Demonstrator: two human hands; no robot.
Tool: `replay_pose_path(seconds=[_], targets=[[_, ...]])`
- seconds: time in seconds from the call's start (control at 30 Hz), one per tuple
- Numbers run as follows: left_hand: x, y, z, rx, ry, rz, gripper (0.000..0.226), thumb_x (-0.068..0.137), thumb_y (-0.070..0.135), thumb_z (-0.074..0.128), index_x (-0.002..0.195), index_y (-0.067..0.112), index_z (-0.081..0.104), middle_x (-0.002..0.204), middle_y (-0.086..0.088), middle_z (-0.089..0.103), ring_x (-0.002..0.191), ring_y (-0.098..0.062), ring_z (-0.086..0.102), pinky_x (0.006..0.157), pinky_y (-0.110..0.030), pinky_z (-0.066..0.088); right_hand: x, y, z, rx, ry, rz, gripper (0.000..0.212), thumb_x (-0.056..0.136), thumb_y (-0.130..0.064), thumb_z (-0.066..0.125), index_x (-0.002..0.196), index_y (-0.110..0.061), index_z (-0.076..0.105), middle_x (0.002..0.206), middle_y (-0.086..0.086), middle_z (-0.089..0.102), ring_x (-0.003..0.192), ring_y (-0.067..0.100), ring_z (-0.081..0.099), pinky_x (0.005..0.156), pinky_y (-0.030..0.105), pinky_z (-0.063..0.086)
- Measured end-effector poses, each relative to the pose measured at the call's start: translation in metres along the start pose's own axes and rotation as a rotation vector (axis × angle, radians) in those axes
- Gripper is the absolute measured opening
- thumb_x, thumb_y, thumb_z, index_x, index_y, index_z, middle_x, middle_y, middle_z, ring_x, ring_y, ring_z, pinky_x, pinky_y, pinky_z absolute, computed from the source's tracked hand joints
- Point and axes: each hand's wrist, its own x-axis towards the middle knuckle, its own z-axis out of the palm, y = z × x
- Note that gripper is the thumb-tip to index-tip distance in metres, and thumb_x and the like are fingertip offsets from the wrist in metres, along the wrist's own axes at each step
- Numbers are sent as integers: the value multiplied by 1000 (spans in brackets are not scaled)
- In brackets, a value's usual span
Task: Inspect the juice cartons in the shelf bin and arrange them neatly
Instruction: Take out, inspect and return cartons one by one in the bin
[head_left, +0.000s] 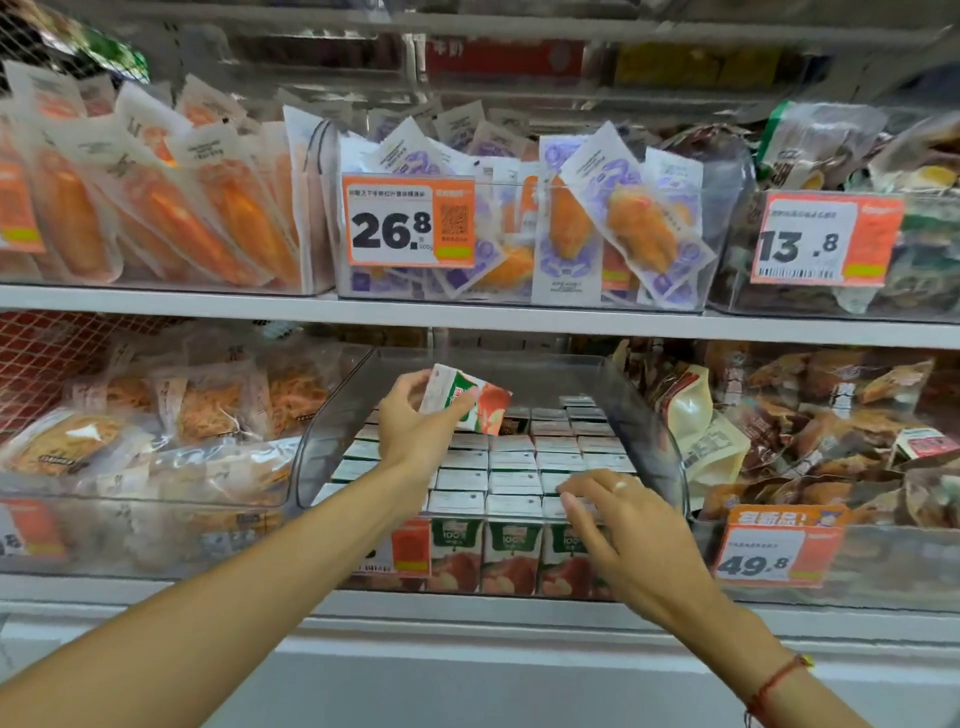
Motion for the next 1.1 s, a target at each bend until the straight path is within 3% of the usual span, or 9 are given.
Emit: replay_pose_path(seconds=[0.07,0.17,0.27,0.33,0.43,0.53,0.7,0.93,1.1], targets=[[18,-11,15,50,-9,45,41,79,21,81,113,20,57,105,3,62,93,-11,59,70,-14,43,3,2,3,-41,34,-27,55,99,-56,18,109,-31,66,110,-16,64,101,7,59,72,21,44],[42,-24,32,132,-70,101,44,76,18,83,114,14,61,106,0,65,98,-16,60,79,-21,46,1,6,7,-90,88,-65,50,96,-60,28,108,-32,68,109,-16,65,99,7,61,70,20,46],[61,-30,37,182,-168,166,41,72,10,84,103,17,58,92,8,62,83,-5,58,64,-4,45,-3,11,11,-142,133,-119,47,95,-61,35,110,-31,68,108,-13,66,94,8,63,74,23,51],[72,-31,38,217,-238,215,41,71,4,84,102,13,59,89,9,61,81,-5,58,62,-3,46,-4,13,13,-145,163,-132,44,94,-61,37,109,-32,68,107,-14,66,92,7,63,74,23,52],[83,-30,35,359,-347,245,47,72,4,83,113,3,61,102,-3,66,91,-16,62,70,-11,50,-3,15,16,-142,187,-141,43,93,-61,40,108,-33,69,106,-14,68,92,7,65,74,23,53],[88,-28,35,510,-439,241,55,71,9,85,121,9,61,118,-9,65,109,-25,61,88,-31,52,-3,15,17,-147,186,-139,44,93,-61,39,109,-32,69,107,-13,68,93,8,65,76,25,54],[92,-10,50,880,-547,375,59,71,30,86,123,18,60,125,-1,60,112,-20,57,87,-28,47,-4,14,16,-136,168,-107,47,95,-62,35,112,-33,68,109,-16,66,95,6,63,78,22,49],[105,-8,59,1092,-674,271,69,78,48,76,138,26,48,142,2,48,123,-22,51,98,-31,44,0,16,10,-92,104,-94,50,93,-68,34,115,-37,67,110,-21,63,95,1,60,75,17,46],[106,-28,56,1098,-816,205,51,93,46,60,136,20,51,136,0,54,122,-22,51,94,-28,39,-1,16,11,-98,119,-91,49,93,-68,33,113,-38,66,109,-21,64,95,1,61,73,17,47]])
